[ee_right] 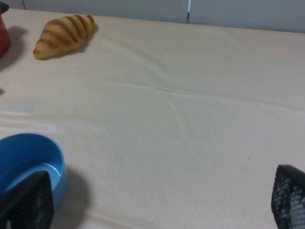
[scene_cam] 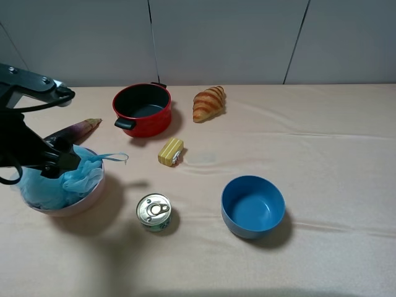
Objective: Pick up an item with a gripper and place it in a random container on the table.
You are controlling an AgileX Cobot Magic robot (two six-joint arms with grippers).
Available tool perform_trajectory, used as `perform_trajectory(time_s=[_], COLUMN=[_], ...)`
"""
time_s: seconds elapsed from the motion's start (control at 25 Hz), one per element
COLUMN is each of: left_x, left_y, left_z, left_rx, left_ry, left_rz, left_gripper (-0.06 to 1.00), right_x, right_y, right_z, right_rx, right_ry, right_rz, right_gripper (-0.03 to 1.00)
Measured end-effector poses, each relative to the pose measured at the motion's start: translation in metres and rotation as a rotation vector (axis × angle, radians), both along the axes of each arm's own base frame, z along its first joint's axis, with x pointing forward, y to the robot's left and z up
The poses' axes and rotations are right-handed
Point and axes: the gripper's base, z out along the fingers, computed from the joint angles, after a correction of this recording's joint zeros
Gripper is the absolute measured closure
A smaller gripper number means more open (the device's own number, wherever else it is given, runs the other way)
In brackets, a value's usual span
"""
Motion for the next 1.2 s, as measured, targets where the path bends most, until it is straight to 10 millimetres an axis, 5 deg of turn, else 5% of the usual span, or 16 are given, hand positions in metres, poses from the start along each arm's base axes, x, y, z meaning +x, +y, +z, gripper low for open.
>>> perform_trajectory(time_s=[0.76, 1.2], left_x=[-0.047, -0.098], left_y=[0.024, 0.046], left_z=[0.056, 0.055], left_rx=[-0.125, -0.179], left_ry=[-0.282, -0.115], left_rz=[0.024, 0.152], left_gripper=[-0.05, -0.05], right_x=[0.000, 0.000], right_y=[0.000, 0.000], right_z=[0.000, 0.000], right_rx=[0.000, 0.000], right_ry=[0.000, 0.000], right_rz=[0.000, 0.000], right_gripper=[0.27, 0.27])
